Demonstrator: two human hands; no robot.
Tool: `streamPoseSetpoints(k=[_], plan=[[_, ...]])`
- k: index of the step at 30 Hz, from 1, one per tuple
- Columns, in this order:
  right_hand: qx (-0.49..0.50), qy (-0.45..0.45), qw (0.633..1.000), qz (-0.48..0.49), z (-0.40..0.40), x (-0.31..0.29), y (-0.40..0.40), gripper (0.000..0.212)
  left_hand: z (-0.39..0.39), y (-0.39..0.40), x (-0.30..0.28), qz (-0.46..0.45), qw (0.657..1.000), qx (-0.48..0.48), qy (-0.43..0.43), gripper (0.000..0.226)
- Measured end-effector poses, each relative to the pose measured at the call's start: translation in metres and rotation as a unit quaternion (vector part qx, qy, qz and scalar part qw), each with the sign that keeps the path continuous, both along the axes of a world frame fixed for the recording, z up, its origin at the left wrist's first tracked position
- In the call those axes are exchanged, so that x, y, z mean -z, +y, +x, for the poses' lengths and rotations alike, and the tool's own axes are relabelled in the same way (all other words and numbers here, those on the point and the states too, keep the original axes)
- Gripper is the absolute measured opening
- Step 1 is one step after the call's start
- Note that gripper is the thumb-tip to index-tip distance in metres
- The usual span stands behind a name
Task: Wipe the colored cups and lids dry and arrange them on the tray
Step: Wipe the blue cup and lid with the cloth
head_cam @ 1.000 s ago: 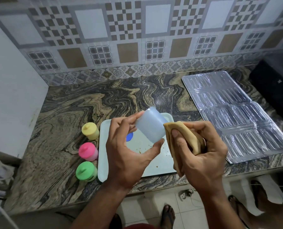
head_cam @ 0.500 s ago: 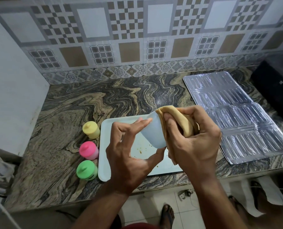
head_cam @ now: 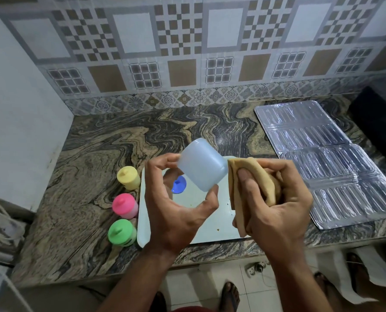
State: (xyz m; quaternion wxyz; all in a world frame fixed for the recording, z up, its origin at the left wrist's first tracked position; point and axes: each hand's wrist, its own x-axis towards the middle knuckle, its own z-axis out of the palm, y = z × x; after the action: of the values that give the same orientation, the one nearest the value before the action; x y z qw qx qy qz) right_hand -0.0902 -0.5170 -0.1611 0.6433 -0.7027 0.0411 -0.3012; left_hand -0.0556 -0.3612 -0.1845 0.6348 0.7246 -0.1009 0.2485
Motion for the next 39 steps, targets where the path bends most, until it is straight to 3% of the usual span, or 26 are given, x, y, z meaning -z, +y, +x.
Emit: streamPoseSetpoints(k=[7,14,19,23,27,35,39], plan=[[-0.009,-0.008,0.999,-0.033,0.002,-0.003,0.001,0.014,-0.002,0.002,-0.005,-0.003,0.999,0.040,0.018,0.069],[-0.005,-0.002,1.000,-0.031,0.002,-0.003,-0.002,0.016,-0.002,0.008,-0.012,0.158,0.986,-0.045,0.000,0.075],[-0.018,-0.012,0.996,-0.084,0.001,-0.007,0.006,0.025,-0.006,0.005,-0.016,0.204,0.975,-0.075,-0.041,0.072],[-0.008,-0.029,0.987,-0.159,-0.003,-0.001,0.010,0.009,-0.004,0.005,-0.016,0.210,0.973,-0.089,-0.041,0.073],[-0.049,-0.025,0.975,-0.216,-0.008,0.000,0.009,0.010,-0.004,0.012,-0.012,0.187,0.978,-0.090,-0.008,0.073],[-0.036,-0.048,0.994,-0.091,-0.012,-0.006,0.010,0.011,-0.004,0.014,-0.013,0.170,0.983,-0.072,-0.010,0.071],[-0.033,-0.060,0.986,-0.150,-0.007,-0.016,0.013,0.025,-0.005,0.013,-0.009,0.169,0.984,-0.046,-0.017,0.072]])
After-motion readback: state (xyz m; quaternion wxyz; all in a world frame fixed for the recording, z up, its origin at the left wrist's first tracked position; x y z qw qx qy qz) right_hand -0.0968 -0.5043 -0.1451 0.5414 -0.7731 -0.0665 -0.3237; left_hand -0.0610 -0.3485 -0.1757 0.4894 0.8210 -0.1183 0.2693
